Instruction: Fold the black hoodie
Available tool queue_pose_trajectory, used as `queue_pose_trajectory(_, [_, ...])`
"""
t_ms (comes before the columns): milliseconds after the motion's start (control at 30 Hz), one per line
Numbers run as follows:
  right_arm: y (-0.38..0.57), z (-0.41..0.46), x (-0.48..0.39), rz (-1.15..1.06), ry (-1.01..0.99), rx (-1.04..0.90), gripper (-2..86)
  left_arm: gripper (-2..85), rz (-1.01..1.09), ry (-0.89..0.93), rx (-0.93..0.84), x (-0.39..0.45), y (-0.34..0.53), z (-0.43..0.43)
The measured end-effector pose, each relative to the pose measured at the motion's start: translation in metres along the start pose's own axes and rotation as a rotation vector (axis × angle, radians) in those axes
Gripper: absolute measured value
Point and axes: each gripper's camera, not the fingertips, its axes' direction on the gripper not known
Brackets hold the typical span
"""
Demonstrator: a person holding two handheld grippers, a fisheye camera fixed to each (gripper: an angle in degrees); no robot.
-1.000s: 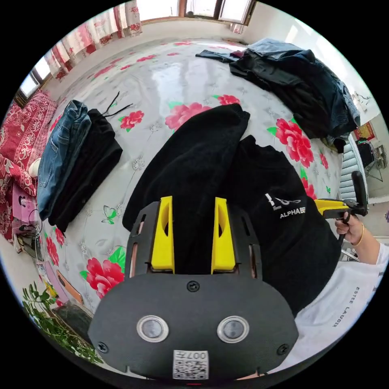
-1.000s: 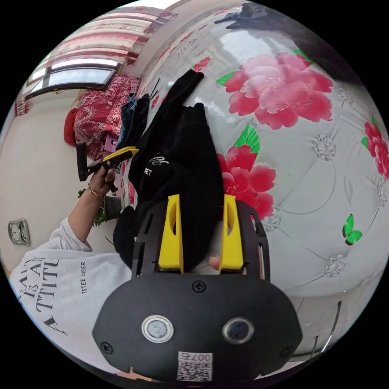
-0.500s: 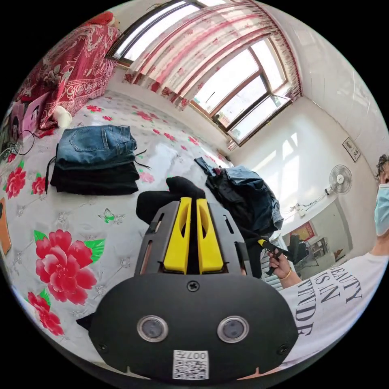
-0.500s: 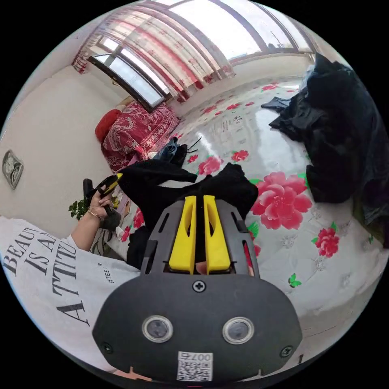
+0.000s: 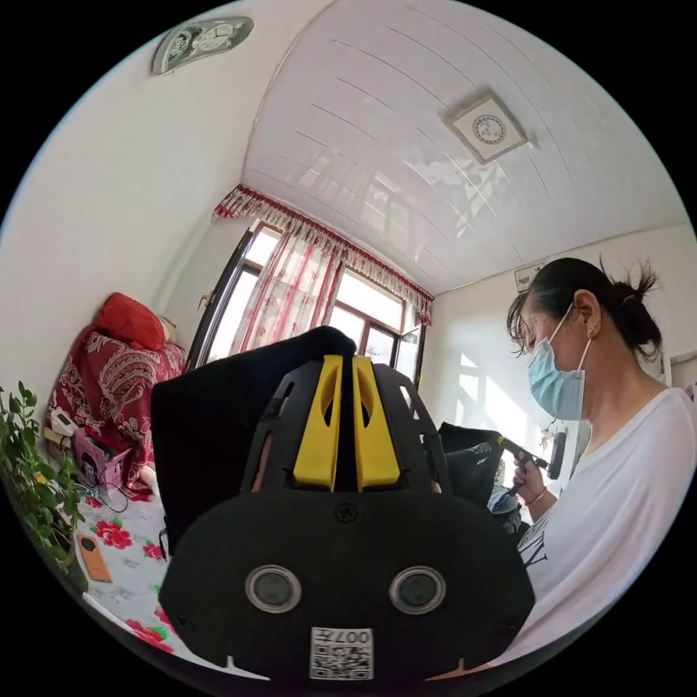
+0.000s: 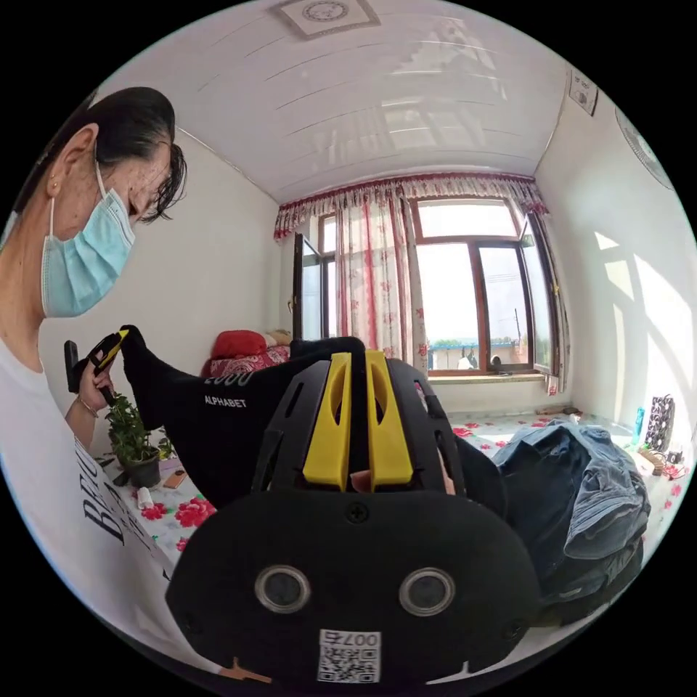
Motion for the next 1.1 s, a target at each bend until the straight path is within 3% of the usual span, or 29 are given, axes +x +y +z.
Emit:
queue_pose_trajectory(200, [-0.042,-0.036,-0.035,-0.162,0.018,0.195,2.5,-0.5,0.155,-0.102,0.099,0.001,-0.035,0.004])
queue_pose_trajectory(367, [-0.065,0.068,-0.030,-0.229,-0.025,0.067,4.2,0.2,0.095,-0.217,0.045,-0.083,-0.042,0.076])
queue_pose_trajectory(433, [-0.059,0.122,-0.024,-0.235,-0.026,-0.015,5.1,1.2,0.114,-0.297,-0.070,-0.123,-0.031,0.118])
queue_pose_trajectory(500, [-0.042,0.177,-0.009,-0.192,-0.051,-0.127,6.2,4.5,0.025,-0.423,-0.316,-0.192,0.008,0.172])
queue_pose_trajectory(600, [0.020,0.253,0.029,-0.058,-0.063,-0.395,7.7,7.9,-0.151,-0.522,-0.607,-0.261,0.095,0.193])
queue_pose_trajectory(633, [0.057,0.266,0.047,-0.004,-0.052,-0.486,8.0,7.8,-0.159,-0.537,-0.627,-0.266,0.114,0.189])
queue_pose_trajectory(733, [0.167,0.258,0.092,0.135,0.020,-0.680,8.9,7.5,-0.183,-0.611,-0.789,-0.280,0.212,0.159])
queue_pose_trajectory(867, [0.327,0.206,0.149,0.356,0.137,-1.063,10.1,9.0,-0.443,-0.562,-1.116,-0.281,0.352,0.108])
queue_pose_trajectory(967, [0.387,0.175,0.167,0.461,0.153,-1.184,10.8,10.1,-0.541,-0.510,-1.286,-0.259,0.412,0.092])
queue_pose_trajectory(1100, [0.424,0.190,0.173,0.388,0.141,-1.271,10.8,11.4,-0.476,-0.447,-1.483,-0.235,0.457,0.110])
